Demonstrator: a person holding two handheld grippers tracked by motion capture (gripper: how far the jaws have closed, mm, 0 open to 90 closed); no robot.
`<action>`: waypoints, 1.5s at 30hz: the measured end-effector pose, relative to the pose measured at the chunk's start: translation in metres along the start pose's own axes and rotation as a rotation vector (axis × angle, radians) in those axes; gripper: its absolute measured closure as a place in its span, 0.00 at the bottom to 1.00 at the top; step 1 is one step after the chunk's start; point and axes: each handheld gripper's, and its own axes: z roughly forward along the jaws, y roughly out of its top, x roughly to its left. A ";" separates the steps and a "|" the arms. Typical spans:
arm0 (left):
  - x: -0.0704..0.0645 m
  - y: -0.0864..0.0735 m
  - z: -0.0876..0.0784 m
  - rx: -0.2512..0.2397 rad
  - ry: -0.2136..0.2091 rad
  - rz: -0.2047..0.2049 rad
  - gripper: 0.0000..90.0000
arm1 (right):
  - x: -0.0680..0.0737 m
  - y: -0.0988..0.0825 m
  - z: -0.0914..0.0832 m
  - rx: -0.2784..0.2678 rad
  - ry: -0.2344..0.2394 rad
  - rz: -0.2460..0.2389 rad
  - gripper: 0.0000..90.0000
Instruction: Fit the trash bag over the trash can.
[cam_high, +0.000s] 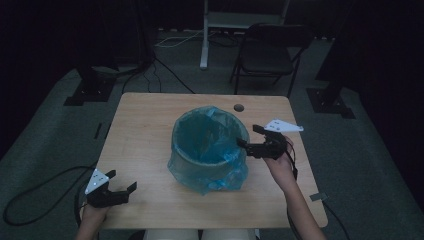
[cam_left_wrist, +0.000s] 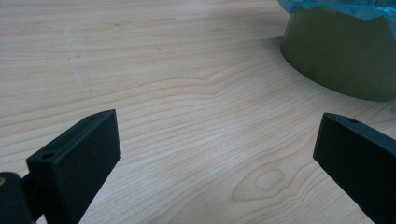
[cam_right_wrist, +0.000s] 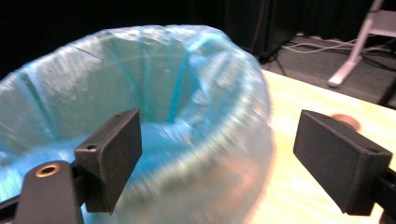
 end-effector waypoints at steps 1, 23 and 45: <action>0.000 0.000 0.000 -0.001 0.000 0.001 0.01 | -0.003 -0.003 -0.004 -0.006 -0.009 0.006 0.16; 0.001 -0.001 0.000 0.004 0.002 -0.008 0.01 | -0.043 -0.073 -0.059 -0.111 -0.160 0.185 0.16; -0.001 -0.002 -0.001 0.048 0.058 -0.014 0.01 | -0.048 -0.181 -0.084 0.087 -0.329 0.256 0.16</action>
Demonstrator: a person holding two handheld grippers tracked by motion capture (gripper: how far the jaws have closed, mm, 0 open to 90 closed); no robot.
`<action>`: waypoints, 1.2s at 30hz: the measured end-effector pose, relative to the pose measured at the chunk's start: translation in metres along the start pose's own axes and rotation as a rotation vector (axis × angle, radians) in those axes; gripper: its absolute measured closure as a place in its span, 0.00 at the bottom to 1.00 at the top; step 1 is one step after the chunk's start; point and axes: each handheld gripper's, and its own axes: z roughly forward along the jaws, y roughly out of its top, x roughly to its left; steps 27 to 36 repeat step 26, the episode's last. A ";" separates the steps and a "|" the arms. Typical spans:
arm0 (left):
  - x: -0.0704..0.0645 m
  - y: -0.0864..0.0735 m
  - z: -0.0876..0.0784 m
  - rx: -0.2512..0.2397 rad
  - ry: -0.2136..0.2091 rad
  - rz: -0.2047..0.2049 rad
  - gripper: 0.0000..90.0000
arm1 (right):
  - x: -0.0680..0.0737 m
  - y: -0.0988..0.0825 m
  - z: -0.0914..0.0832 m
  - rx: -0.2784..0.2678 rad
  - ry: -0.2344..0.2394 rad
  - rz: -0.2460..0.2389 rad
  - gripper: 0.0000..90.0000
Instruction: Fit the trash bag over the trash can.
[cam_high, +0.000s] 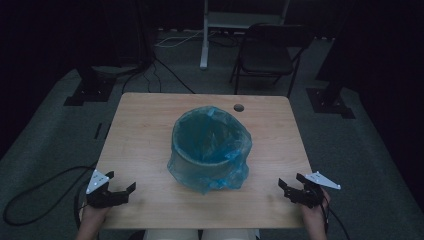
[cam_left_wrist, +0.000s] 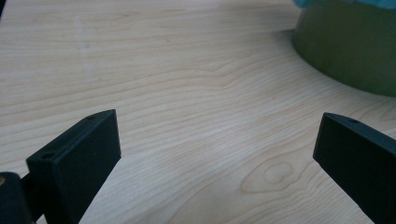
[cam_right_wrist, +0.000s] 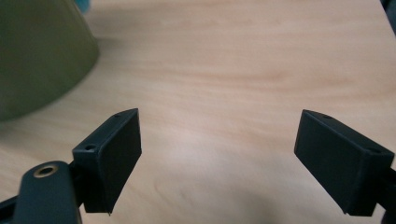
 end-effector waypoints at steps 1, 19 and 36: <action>-0.001 -0.001 -0.001 0.021 0.030 0.001 0.01 | -0.001 -0.003 -0.002 0.006 -0.007 0.004 0.16; 0.011 -0.030 -0.047 0.022 0.181 -0.111 0.01 | -0.020 -0.041 -0.035 0.023 -0.167 0.104 0.16; 0.009 -0.031 -0.046 -0.013 0.198 -0.105 0.01 | -0.024 -0.046 -0.035 0.005 -0.170 0.121 0.16</action>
